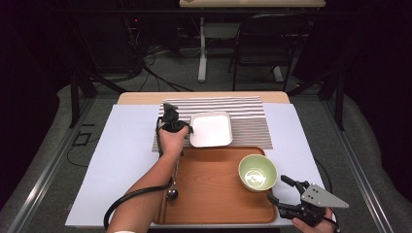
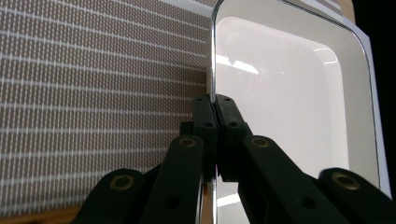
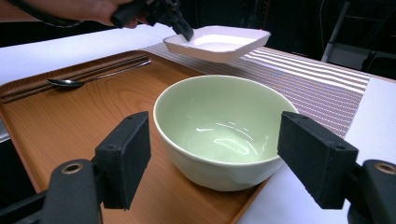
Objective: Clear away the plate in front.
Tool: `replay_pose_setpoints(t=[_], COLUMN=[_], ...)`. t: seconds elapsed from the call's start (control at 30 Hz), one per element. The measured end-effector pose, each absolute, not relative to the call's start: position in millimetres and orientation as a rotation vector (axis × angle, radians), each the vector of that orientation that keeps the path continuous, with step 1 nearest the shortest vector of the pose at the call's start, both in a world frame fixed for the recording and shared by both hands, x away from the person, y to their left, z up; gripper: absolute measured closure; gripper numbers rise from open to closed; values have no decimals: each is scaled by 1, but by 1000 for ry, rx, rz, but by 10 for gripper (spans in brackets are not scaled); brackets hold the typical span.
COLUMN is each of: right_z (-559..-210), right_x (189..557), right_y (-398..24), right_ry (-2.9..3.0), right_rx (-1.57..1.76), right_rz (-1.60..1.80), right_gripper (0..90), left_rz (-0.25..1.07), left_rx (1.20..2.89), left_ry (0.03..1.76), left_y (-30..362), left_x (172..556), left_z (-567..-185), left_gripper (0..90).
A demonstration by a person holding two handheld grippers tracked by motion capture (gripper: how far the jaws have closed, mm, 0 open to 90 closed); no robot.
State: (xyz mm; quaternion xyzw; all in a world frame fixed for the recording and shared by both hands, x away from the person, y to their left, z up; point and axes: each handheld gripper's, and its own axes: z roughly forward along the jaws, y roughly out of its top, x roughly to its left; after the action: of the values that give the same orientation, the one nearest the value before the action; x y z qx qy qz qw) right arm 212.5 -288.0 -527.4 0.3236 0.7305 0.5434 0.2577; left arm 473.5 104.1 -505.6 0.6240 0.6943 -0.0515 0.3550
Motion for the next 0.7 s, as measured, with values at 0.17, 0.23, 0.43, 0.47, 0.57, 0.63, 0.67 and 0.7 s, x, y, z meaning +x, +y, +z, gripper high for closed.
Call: replay_pose_setpoints(t=[0.17,0.23,0.43,0.47,0.57,0.63,0.67,0.7], right_z=[-527,-527,-527,-527,-526,-526,-526,-526], right_x=[212,212,212,212,212,211,211,211], right_y=[-288,-288,-288,-288,-288,-288,-288,-288], right_ry=[1979,1976,1974,1974,1971,1969,1969,1969], right_rx=[879,880,878,878,875,875,874,873], right_rz=[1473,1476,1475,1475,1477,1478,1479,1479], right_gripper=[256,256,256,256,256,256,257,257], left_rz=[-156,-158,-146,-145,-148,-160,-152,-152], left_rx=[1610,1621,1613,1617,1625,1630,1633,1633], left_ry=[1764,1758,1751,1751,1751,1748,1745,1743], left_y=[108,110,116,116,116,117,116,116], left_x=[451,443,418,415,403,396,391,388], left_z=[-497,-494,-491,-492,-497,-499,-500,-501], left_gripper=[886,886,886,886,886,885,886,886])
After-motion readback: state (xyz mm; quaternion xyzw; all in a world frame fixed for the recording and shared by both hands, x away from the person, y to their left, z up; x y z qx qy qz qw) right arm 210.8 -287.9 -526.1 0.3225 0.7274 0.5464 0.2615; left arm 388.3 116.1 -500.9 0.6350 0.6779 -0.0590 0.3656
